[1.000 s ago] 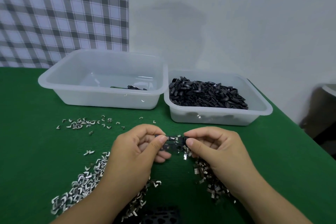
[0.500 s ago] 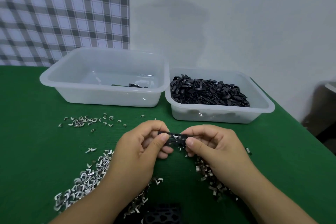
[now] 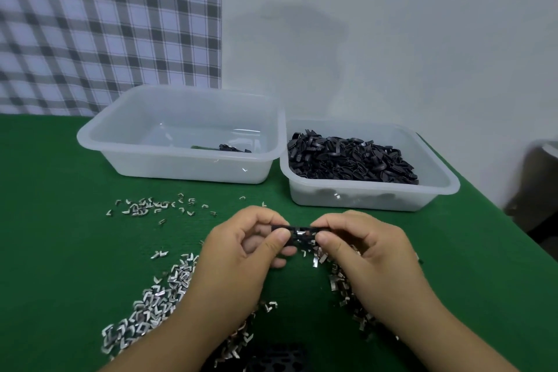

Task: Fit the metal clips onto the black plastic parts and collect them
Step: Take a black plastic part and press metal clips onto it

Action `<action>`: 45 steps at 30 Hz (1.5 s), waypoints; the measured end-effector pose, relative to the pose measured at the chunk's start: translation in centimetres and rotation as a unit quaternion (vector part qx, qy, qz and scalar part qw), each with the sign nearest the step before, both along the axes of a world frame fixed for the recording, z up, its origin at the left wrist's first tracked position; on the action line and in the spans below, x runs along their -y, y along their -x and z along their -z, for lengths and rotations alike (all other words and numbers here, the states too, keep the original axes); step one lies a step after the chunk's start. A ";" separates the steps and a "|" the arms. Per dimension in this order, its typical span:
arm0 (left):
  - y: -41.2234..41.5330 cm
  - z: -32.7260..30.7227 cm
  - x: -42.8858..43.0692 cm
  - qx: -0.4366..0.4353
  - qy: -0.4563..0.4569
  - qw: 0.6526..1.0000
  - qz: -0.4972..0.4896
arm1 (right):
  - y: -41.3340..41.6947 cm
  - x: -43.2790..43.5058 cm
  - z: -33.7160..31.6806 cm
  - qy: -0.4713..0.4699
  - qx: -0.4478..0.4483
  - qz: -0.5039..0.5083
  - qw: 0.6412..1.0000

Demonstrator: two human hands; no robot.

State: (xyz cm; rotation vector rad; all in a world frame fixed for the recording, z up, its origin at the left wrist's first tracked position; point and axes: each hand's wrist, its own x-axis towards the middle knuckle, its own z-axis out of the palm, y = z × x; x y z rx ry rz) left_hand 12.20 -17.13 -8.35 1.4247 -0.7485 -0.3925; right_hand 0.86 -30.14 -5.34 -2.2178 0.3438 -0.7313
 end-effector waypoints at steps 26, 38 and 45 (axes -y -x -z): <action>0.1 -0.3 -0.1 0.008 0.009 1.000 -0.008 | -1.5 -2.3 -5.2 0.055 -0.007 -0.016 0.998; 0.3 -0.1 0.0 0.028 0.001 1.000 0.013 | 3.7 -4.2 -1.0 0.070 -0.278 -0.168 0.943; 0.3 -0.2 -0.1 0.019 -0.007 0.999 0.037 | 3.5 -3.7 -0.5 0.108 -0.210 -0.209 0.949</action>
